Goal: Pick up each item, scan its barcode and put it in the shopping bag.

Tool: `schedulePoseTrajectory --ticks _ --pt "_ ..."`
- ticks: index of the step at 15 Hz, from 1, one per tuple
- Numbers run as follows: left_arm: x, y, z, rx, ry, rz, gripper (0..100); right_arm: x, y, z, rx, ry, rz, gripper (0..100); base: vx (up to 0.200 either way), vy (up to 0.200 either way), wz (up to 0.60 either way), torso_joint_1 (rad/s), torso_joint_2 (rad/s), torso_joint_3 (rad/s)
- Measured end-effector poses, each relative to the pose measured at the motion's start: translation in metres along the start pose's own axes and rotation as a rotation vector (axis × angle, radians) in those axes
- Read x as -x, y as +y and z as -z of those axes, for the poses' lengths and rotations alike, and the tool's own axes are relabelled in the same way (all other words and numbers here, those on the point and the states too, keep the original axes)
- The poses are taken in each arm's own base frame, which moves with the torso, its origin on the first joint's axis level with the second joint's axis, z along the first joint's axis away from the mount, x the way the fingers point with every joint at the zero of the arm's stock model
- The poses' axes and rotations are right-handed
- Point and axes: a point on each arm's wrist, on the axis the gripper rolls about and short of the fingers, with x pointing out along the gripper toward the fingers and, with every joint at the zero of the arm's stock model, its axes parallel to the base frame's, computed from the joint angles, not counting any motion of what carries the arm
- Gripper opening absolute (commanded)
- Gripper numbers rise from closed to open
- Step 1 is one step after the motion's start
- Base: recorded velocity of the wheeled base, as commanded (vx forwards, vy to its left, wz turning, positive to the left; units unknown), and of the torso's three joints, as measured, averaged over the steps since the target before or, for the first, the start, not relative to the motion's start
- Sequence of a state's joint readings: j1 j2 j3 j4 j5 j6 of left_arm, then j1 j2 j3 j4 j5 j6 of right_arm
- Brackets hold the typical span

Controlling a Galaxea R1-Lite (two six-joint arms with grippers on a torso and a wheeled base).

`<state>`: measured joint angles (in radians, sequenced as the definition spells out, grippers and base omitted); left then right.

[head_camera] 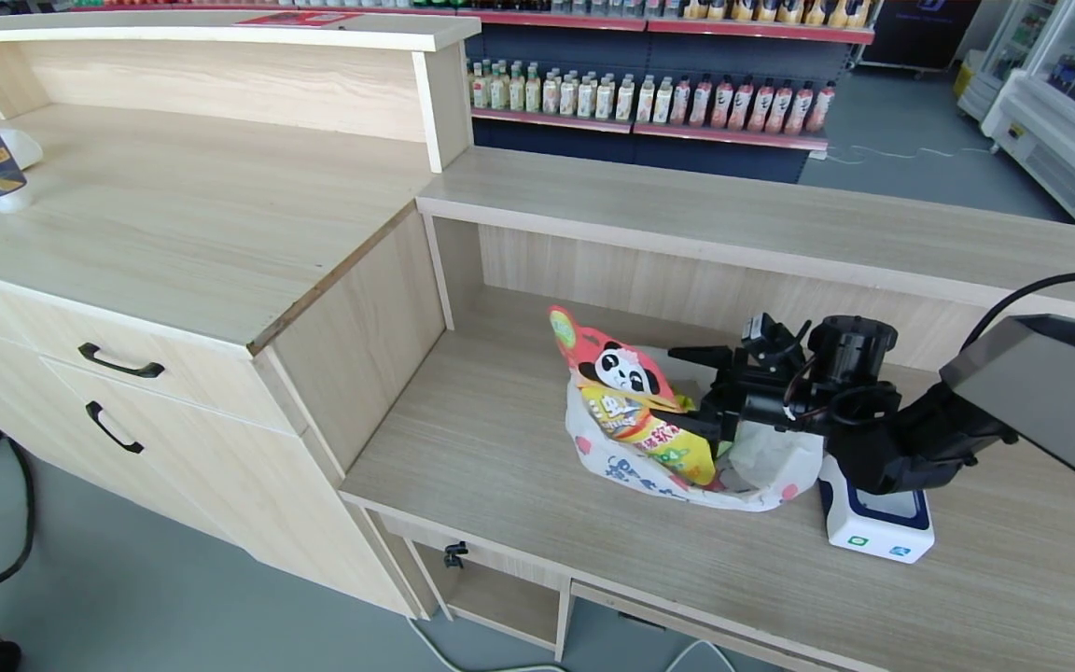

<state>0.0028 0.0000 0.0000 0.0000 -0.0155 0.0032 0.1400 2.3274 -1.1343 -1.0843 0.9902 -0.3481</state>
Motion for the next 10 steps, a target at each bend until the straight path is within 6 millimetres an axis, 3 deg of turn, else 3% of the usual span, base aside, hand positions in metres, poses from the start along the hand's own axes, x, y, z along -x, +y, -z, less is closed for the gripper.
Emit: schedulePoseTrajectory --ticks 10 --pt "0.000 0.000 0.000 0.000 0.000 0.000 100 0.029 0.002 -0.036 0.022 -0.008 0.049 100 0.000 0.000 0.00 0.000 0.00 0.000"
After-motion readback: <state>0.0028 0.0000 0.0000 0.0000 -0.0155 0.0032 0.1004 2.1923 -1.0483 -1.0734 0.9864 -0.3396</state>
